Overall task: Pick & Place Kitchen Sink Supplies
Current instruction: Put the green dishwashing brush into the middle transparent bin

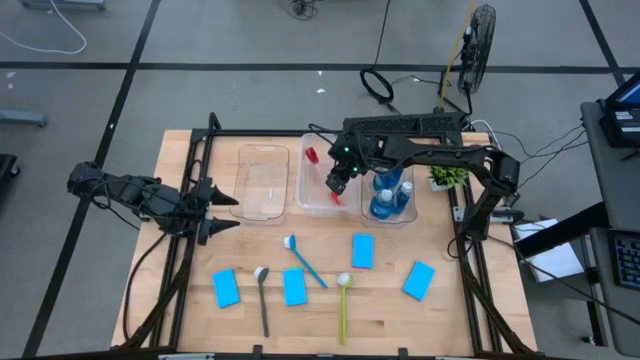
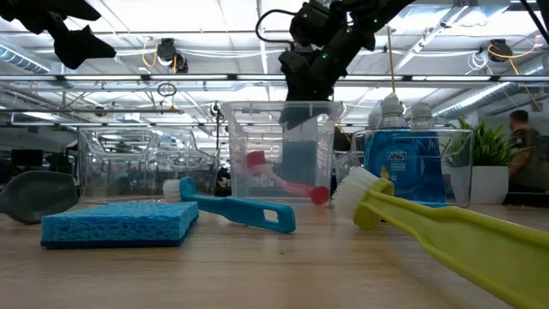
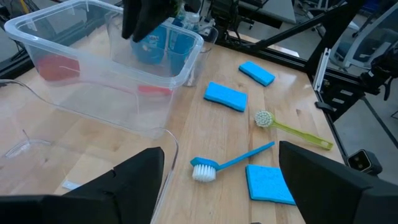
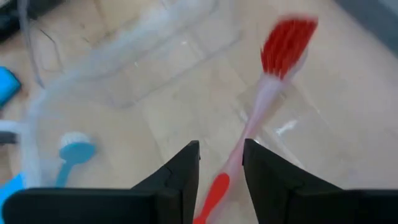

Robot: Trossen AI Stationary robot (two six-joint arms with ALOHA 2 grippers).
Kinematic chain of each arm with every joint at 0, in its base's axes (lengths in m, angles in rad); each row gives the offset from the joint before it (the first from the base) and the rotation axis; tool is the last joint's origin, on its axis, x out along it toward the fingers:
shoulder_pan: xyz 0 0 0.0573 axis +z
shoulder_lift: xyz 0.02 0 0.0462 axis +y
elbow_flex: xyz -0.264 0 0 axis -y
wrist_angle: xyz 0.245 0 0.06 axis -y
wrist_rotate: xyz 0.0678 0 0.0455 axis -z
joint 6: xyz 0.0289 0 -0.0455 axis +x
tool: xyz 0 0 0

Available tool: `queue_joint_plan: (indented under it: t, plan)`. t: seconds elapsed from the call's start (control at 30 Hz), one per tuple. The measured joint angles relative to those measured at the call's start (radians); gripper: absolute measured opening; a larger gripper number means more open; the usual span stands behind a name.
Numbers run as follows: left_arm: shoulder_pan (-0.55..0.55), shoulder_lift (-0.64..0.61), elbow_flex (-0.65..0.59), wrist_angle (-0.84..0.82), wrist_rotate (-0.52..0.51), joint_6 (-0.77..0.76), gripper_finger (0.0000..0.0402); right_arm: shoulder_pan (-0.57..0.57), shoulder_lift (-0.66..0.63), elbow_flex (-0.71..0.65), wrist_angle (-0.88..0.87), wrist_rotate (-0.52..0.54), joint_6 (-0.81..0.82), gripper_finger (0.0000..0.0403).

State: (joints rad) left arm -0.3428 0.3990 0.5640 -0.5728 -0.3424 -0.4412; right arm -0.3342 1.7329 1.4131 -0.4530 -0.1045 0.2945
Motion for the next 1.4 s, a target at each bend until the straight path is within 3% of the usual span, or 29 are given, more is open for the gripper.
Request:
queue_joint_plan:
  t: [0.37, 0.53, 0.77, 1.0, 1.17, 1.4]
  plan:
    - [0.0, 0.0, 0.0, 0.001, 0.001, -0.005, 0.0315, 0.009, -0.031, -0.021, 0.089, -0.041, 0.008, 0.0114]
    - [0.0, 0.0, 0.0, 0.0, 0.001, -0.005, 0.0326, 0.051, -0.123, -0.02, 0.119, -0.136, -0.001, 0.0114]
    - [0.0, 0.0, 0.0, 0.0, 0.001, 0.02, 0.0322, 0.192, -0.297, -0.019, 0.071, -0.136, 0.015, 0.0114]
    - [0.0, 0.0, 0.0, 0.0, 0.001, 0.018, 0.0308, 0.401, -0.389, -0.019, 0.017, -0.105, 0.222, 0.0114]
    - [0.0, 0.0, 0.0, 0.0, 0.0, 0.016, 0.0308, 0.542, -0.374, -0.02, -0.043, -0.03, 0.406, 0.0114]
    - [0.0, 0.0, 0.0, 0.0, 0.001, 0.013, 0.0323, 0.668, -0.315, -0.02, -0.056, -0.028, 0.665, 0.0114]
